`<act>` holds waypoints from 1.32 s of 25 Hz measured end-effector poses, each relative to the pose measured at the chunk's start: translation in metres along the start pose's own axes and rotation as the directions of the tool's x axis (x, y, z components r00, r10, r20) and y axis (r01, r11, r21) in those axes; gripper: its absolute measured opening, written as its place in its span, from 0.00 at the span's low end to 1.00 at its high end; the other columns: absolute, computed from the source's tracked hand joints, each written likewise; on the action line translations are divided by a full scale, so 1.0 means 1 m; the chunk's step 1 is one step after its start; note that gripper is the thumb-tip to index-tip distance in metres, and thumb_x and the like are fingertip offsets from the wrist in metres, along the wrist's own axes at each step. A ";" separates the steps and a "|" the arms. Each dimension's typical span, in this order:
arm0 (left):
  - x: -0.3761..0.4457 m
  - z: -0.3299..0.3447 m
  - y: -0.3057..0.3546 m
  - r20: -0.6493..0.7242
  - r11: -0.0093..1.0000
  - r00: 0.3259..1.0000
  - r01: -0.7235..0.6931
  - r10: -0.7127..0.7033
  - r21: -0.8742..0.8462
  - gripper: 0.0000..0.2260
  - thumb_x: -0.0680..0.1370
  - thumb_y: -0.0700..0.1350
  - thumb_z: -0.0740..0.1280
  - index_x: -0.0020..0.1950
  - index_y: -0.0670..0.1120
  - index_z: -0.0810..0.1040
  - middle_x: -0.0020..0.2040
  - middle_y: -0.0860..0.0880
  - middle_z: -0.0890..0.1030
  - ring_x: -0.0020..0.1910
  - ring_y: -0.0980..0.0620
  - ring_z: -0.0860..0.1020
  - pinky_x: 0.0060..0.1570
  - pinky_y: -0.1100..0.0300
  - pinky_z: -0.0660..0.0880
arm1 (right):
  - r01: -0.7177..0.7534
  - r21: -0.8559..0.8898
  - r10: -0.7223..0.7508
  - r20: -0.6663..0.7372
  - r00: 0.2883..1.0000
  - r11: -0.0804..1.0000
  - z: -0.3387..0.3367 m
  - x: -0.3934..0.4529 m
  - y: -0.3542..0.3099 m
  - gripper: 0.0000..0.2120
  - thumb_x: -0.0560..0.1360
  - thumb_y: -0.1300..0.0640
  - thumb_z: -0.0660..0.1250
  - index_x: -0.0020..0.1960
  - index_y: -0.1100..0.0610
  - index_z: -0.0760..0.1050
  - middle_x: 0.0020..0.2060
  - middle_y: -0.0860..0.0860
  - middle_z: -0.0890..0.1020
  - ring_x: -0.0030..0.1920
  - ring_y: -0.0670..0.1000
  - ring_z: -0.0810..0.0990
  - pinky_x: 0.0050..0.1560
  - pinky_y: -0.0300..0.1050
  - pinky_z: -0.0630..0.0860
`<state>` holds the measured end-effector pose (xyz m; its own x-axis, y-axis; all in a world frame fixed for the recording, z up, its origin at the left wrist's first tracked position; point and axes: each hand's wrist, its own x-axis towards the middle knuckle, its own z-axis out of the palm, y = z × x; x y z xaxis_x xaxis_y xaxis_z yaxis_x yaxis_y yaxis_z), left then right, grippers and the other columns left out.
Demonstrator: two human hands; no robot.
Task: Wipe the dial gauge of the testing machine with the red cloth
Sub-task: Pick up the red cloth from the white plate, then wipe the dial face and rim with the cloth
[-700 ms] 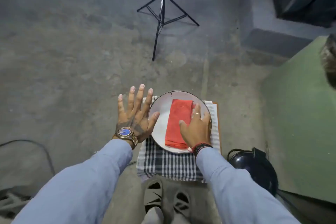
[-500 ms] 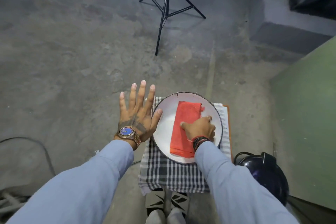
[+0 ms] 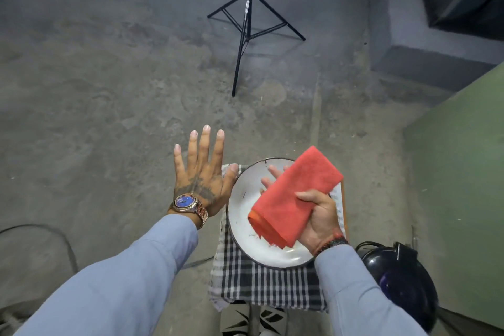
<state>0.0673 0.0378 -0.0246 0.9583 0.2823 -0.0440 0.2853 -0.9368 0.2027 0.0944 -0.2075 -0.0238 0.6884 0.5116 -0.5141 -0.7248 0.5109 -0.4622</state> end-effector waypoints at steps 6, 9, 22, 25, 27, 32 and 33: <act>0.038 -0.084 0.037 -0.084 0.991 0.988 -0.123 0.126 0.043 0.37 0.83 0.65 0.46 0.89 0.54 0.41 0.90 0.49 0.41 0.89 0.42 0.41 0.84 0.32 0.37 | 0.251 0.256 -0.332 0.351 0.876 0.934 0.059 -0.036 -0.043 0.44 0.82 0.41 0.65 0.90 0.52 0.48 0.88 0.64 0.53 0.86 0.73 0.50 0.83 0.76 0.45; 0.061 -0.151 0.085 -0.208 0.964 0.942 -0.249 0.264 0.096 0.36 0.84 0.65 0.46 0.90 0.53 0.45 0.91 0.46 0.44 0.89 0.40 0.44 0.84 0.29 0.40 | 0.310 0.266 -0.395 0.385 0.834 0.913 0.085 -0.067 -0.086 0.44 0.83 0.40 0.65 0.90 0.50 0.46 0.88 0.63 0.52 0.86 0.72 0.51 0.83 0.77 0.46; -0.031 -0.418 0.444 -0.552 0.637 0.466 -0.753 0.691 0.162 0.36 0.85 0.65 0.51 0.90 0.51 0.49 0.91 0.45 0.48 0.89 0.38 0.46 0.83 0.27 0.44 | 0.771 0.346 -0.834 0.360 0.418 0.535 0.081 -0.399 -0.270 0.40 0.86 0.31 0.55 0.89 0.47 0.43 0.87 0.63 0.56 0.85 0.74 0.52 0.82 0.80 0.47; -0.108 -0.436 0.532 -0.602 0.499 0.313 -0.850 0.735 0.167 0.37 0.84 0.64 0.54 0.90 0.50 0.52 0.90 0.43 0.51 0.89 0.37 0.49 0.82 0.26 0.46 | 0.878 0.293 -0.910 0.288 0.297 0.379 0.043 -0.522 -0.277 0.40 0.84 0.28 0.57 0.88 0.50 0.55 0.86 0.65 0.58 0.84 0.75 0.55 0.82 0.80 0.46; -0.174 -0.438 0.589 -0.631 0.408 0.228 -0.900 0.741 0.154 0.36 0.84 0.64 0.55 0.90 0.50 0.54 0.90 0.43 0.53 0.89 0.36 0.51 0.82 0.25 0.47 | 0.921 0.265 -0.946 0.233 0.226 0.285 0.017 -0.609 -0.266 0.42 0.83 0.26 0.58 0.87 0.52 0.59 0.85 0.67 0.60 0.82 0.77 0.60 0.82 0.78 0.50; -0.387 -0.423 0.713 -0.666 0.150 0.041 -0.983 0.745 0.107 0.36 0.83 0.65 0.57 0.89 0.50 0.58 0.90 0.43 0.55 0.88 0.36 0.53 0.82 0.25 0.48 | 0.993 0.044 -0.991 0.085 0.108 0.112 -0.041 -0.833 -0.203 0.47 0.79 0.22 0.58 0.85 0.55 0.67 0.84 0.61 0.65 0.83 0.73 0.62 0.81 0.77 0.58; -0.426 -0.420 0.730 -0.670 0.108 0.016 -0.989 0.743 0.096 0.36 0.83 0.65 0.57 0.89 0.50 0.59 0.89 0.42 0.55 0.88 0.35 0.54 0.82 0.25 0.49 | 0.995 0.024 -0.992 0.078 0.099 0.101 -0.048 -0.867 -0.189 0.48 0.79 0.21 0.57 0.83 0.57 0.69 0.84 0.60 0.65 0.83 0.72 0.61 0.81 0.76 0.60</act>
<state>-0.1392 -0.6795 0.5526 0.2166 -0.5526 0.8048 -0.9157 -0.4008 -0.0287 -0.3667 -0.7813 0.4750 0.7892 -0.4026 0.4637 0.6121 0.5771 -0.5406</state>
